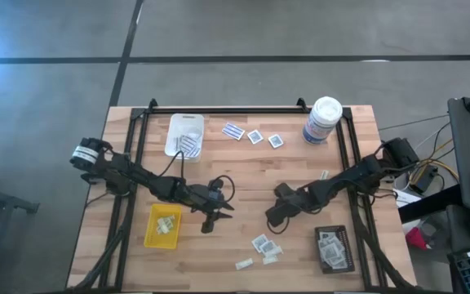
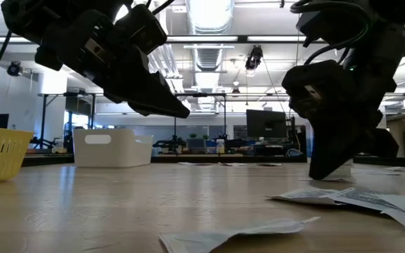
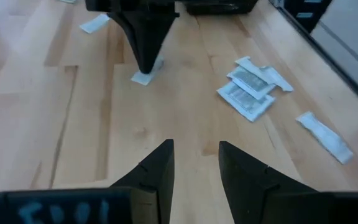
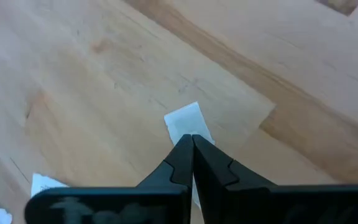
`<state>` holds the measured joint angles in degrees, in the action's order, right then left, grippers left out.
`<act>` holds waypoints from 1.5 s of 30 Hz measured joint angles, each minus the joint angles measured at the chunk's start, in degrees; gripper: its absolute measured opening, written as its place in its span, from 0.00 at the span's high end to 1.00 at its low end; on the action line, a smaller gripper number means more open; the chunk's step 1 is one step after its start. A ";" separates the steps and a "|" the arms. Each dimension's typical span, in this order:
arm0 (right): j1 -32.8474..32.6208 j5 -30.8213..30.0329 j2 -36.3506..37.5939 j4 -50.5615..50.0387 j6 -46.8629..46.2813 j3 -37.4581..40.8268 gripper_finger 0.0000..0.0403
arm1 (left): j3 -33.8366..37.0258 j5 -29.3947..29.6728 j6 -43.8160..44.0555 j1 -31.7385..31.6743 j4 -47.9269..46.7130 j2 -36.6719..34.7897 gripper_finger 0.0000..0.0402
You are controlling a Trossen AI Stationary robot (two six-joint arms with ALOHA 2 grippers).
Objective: Pick & Place First Aid Supplies
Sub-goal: Put the green bandage into the yellow bin
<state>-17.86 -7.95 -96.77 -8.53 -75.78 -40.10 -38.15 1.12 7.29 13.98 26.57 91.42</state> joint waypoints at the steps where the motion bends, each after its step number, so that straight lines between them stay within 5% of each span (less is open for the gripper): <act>1: 0.09 -0.44 0.00 0.42 0.38 0.06 0.98 | 0.00 0.96 -0.02 0.00 0.04 0.00 0.70; 17: 0.43 -4.01 5.44 8.28 11.24 0.33 0.98 | -0.63 2.74 -1.14 -0.37 6.47 1.02 0.70; 30: -1.20 -3.58 15.79 -3.53 13.41 0.15 0.98 | -10.01 2.83 -10.49 -1.45 6.45 11.51 0.83; 45: -5.18 -4.04 16.37 -4.57 22.37 0.04 0.98 | -21.12 -2.28 -11.51 -6.69 6.51 25.15 0.96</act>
<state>-23.04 -11.99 -80.40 -13.10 -53.41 -40.05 -59.27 -1.17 -4.22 7.29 33.08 116.56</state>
